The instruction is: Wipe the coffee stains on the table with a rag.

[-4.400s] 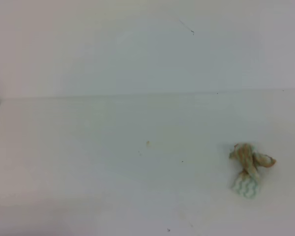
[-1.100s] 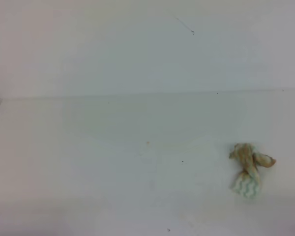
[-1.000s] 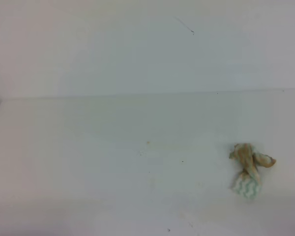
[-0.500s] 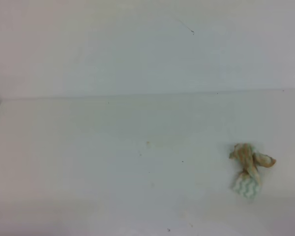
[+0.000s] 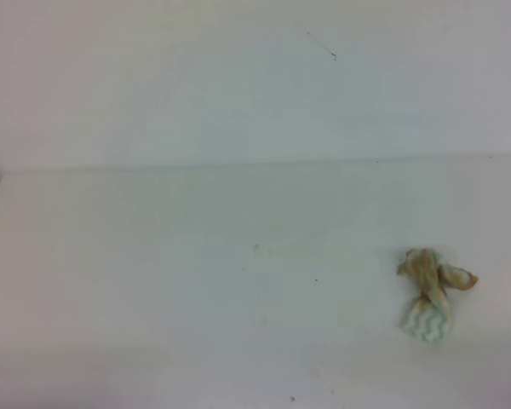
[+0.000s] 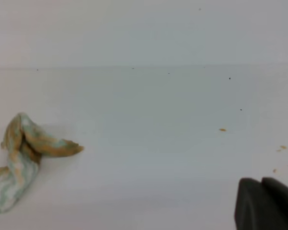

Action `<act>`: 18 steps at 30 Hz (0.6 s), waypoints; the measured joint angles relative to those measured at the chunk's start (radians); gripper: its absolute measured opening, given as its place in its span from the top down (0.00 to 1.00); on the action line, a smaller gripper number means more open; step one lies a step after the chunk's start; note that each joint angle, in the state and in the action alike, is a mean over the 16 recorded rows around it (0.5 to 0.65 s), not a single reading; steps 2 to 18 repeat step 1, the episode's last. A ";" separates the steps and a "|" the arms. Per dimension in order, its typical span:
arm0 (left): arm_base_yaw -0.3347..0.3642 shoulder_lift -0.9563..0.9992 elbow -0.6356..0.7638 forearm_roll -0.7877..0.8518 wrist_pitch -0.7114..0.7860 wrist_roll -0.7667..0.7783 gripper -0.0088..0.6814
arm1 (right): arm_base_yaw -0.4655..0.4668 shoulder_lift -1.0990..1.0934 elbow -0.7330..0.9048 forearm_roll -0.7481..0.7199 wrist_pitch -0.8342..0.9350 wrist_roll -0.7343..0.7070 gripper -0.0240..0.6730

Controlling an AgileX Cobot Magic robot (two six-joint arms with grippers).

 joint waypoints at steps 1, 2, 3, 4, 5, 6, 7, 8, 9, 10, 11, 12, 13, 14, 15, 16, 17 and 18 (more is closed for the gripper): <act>0.000 0.000 0.000 0.000 0.000 0.000 0.99 | 0.000 0.000 0.000 0.000 0.000 0.000 0.97; 0.000 0.000 0.000 0.000 0.000 0.000 0.99 | 0.000 0.000 0.000 0.000 0.000 0.000 0.97; 0.000 0.000 0.000 0.000 0.000 0.000 0.99 | 0.000 0.000 0.000 0.000 0.000 0.000 0.97; 0.000 0.000 0.000 0.000 0.000 0.000 0.99 | 0.000 0.000 0.000 0.000 0.000 0.000 0.97; 0.000 0.000 0.000 0.000 0.000 0.000 0.99 | 0.000 0.000 0.000 0.000 0.000 0.000 0.97; 0.000 0.000 0.000 0.000 0.000 0.000 0.99 | 0.000 0.000 0.000 0.000 0.000 0.000 0.97; 0.000 0.000 0.000 0.000 0.000 0.000 0.99 | 0.000 0.000 0.000 0.000 0.000 0.000 0.97; 0.000 0.000 0.000 0.000 0.000 0.000 0.99 | 0.000 0.000 0.000 0.000 0.000 0.000 0.97; 0.000 0.000 0.000 0.000 0.000 0.000 0.99 | 0.000 0.000 0.000 0.000 0.000 0.000 0.97; 0.000 0.000 0.000 0.000 0.000 0.000 0.99 | 0.000 0.000 0.000 0.000 0.000 0.000 0.97; 0.000 0.000 0.000 0.000 0.000 0.000 0.99 | 0.000 0.000 0.000 0.000 0.000 0.000 0.97; 0.000 0.000 0.000 0.000 0.000 0.000 0.99 | 0.000 0.000 0.000 0.000 0.000 0.000 0.97; 0.000 0.000 0.000 0.000 0.000 0.000 0.99 | 0.000 0.000 0.000 0.000 0.000 0.000 0.97; 0.000 0.000 0.000 0.000 0.000 0.000 0.99 | 0.000 0.000 0.000 0.000 0.000 0.000 0.97; 0.000 0.000 0.000 0.000 0.000 0.000 0.99 | 0.000 0.000 0.000 0.000 0.000 0.000 0.97; 0.000 0.000 0.000 0.000 0.000 0.000 0.99 | 0.000 0.000 0.000 0.000 0.000 0.000 0.97; 0.000 0.000 0.000 0.000 0.000 0.000 0.99 | 0.000 0.000 0.000 0.000 0.000 0.000 0.97; 0.000 0.000 0.000 0.000 0.000 0.000 0.99 | 0.000 0.000 0.000 0.000 0.000 0.000 0.97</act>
